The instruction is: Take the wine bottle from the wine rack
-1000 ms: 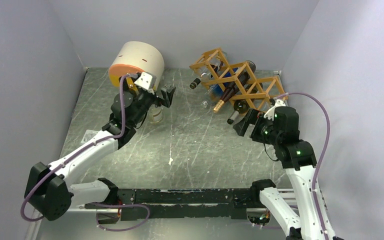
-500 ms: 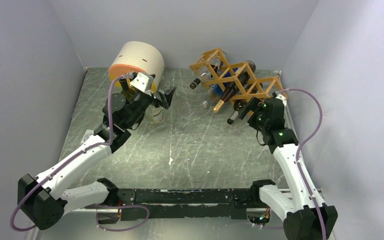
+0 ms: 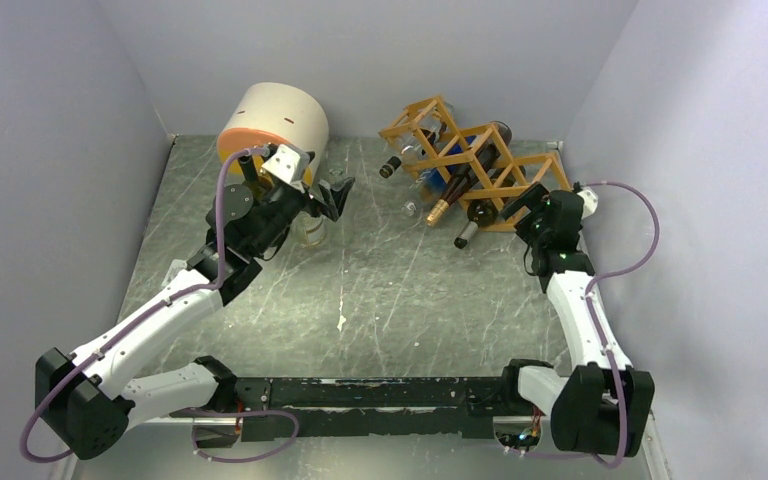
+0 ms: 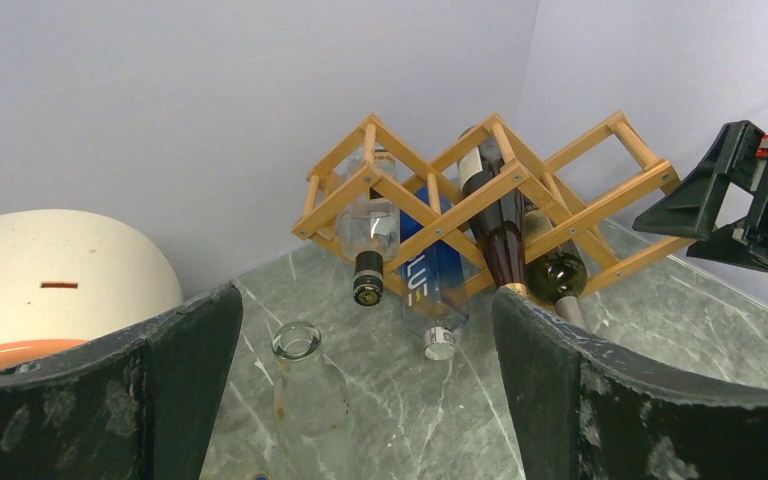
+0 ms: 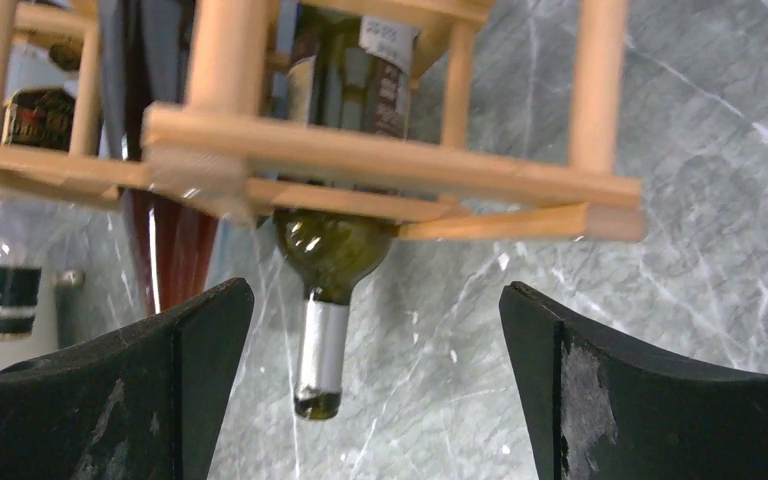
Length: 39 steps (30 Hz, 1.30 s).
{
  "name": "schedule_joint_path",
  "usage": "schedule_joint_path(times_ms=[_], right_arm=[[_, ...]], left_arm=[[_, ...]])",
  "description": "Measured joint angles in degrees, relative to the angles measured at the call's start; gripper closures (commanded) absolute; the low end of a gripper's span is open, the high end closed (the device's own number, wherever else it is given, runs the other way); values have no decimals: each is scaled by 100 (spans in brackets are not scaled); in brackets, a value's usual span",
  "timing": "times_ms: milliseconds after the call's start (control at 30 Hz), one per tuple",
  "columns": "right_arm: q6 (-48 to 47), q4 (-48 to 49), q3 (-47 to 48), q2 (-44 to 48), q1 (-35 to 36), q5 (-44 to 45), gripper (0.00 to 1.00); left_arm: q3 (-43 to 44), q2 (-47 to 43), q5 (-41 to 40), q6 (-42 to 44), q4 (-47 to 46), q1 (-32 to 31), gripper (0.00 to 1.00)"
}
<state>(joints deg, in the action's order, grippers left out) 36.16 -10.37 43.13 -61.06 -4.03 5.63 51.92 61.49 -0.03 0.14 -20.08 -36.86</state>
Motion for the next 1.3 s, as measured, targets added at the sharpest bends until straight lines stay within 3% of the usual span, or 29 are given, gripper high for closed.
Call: schedule_joint_path(times_ms=[600, 900, 1067, 1300], right_arm=[[-107, 625, 195, -1316, -1545, -691, 1], [-466, 581, 883, -1860, -1738, -682, 0], [-564, 487, 835, -1679, -1740, -898, 0], [-699, -31, 417, -455, -1742, -1307, 0]], left_arm=[[22, 87, 55, -101, 52, 0, 3], [22, 109, 61, -118, 116, 0, 3], [55, 142, 120, -170, 129, 0, 3], [98, 203, 210, -297, 155, 0, 3]])
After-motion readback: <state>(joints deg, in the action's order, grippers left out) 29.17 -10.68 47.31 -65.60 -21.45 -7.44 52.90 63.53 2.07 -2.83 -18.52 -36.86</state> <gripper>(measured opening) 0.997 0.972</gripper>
